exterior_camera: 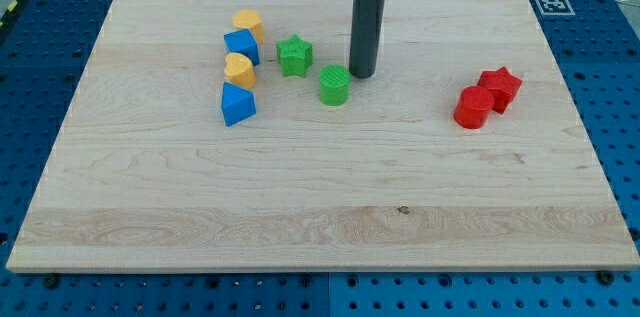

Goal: Move the red circle closer to the green circle

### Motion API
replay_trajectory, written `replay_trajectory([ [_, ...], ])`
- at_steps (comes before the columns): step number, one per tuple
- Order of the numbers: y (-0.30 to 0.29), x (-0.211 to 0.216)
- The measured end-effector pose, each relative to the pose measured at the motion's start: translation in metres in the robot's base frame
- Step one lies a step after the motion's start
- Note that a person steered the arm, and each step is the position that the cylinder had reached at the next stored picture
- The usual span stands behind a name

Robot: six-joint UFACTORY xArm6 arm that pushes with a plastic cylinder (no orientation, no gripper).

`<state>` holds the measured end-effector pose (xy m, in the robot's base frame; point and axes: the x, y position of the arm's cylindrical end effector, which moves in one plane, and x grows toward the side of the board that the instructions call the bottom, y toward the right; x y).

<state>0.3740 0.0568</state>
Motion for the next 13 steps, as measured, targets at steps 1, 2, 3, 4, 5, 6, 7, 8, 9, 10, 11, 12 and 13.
replay_trajectory([
  [1, 0.033, -0.024],
  [2, 0.069, -0.043],
  [3, 0.108, -0.048],
  [4, 0.147, -0.048],
  [5, 0.186, -0.045],
  [6, 0.216, -0.026],
  [7, 0.220, 0.005],
  [8, 0.220, 0.040],
  [9, 0.220, 0.072],
  [10, 0.214, 0.090],
  [11, 0.203, 0.097],
  [12, 0.184, 0.096],
  [13, 0.161, 0.087],
])
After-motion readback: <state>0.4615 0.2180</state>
